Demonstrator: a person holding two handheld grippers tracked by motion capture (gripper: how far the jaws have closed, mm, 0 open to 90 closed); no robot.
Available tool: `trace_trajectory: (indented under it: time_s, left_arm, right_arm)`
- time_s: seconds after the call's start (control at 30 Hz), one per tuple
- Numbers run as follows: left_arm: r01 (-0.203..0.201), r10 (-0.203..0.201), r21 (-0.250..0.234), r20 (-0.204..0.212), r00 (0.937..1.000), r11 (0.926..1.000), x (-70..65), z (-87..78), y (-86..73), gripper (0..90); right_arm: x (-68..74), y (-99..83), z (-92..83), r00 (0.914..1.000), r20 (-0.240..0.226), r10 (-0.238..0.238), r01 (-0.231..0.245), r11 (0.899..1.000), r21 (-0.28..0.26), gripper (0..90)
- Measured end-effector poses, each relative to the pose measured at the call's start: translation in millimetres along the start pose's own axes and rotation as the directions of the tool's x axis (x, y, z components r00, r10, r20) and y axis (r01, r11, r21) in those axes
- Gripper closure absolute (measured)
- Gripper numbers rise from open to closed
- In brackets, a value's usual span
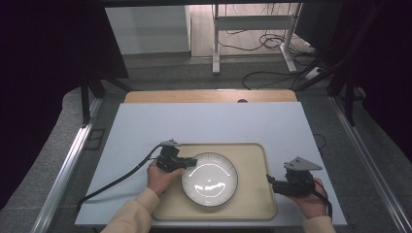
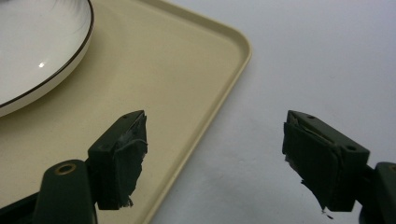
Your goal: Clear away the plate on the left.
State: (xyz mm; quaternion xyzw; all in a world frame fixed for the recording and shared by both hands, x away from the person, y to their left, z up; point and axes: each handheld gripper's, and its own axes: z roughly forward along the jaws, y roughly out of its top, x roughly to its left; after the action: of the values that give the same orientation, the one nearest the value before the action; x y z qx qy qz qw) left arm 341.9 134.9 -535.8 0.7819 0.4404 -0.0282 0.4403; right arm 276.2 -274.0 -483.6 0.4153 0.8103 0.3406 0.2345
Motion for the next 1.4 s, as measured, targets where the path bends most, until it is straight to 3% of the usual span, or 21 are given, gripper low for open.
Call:
trace_trajectory:
  time_s: [0.37, 0.5, 0.8, 1.1, 1.23, 1.4]
  left_arm:
    - [0.005, -0.005, 0.007, -0.007, 1.0, 1.0, 1.2, 1.1, -1.7, 79.8]
    - [-0.017, 0.017, 0.006, -0.026, 0.9995, 0.9998, -0.5, 0.8, -2.3, 77.9]
    - [-0.02, 0.018, -0.032, -0.051, 0.9985, 0.9993, -0.6, -6.2, 3.2, 53.4]
    - [-0.048, 0.043, -0.085, -0.063, 0.9971, 0.9953, -7.8, -30.3, 11.5, 39.1]
    - [-0.069, 0.059, -0.117, -0.086, 0.9946, 0.9907, -9.3, -45.8, 17.1, 35.2]
    - [-0.097, 0.083, -0.124, -0.118, 0.9896, 0.9876, -12.9, -63.1, 18.8, 31.8]
  right_arm:
    - [-0.1, -0.3, 1.1, 1.0, -0.001, -0.002, 0.002, 1.0, 0.003, 22.7]
    - [0.1, -0.3, 1.7, 1.0, -0.002, -0.002, 0.002, 1.0, 0.004, 22.7]
    - [-0.5, -0.5, 3.6, 1.0, -0.004, 0.0, 0.0, 1.0, 0.008, 22.6]
    - [-0.1, -2.8, 0.3, 0.9999, -0.015, 0.008, -0.008, 1.0, 0.001, 22.6]
    - [0.9, -4.4, -2.2, 0.9999, -0.013, 0.003, -0.003, 1.0, 0.0, 22.6]
    - [0.3, -3.9, -5.1, 0.9999, -0.004, 0.013, -0.013, 1.0, -0.008, 22.6]
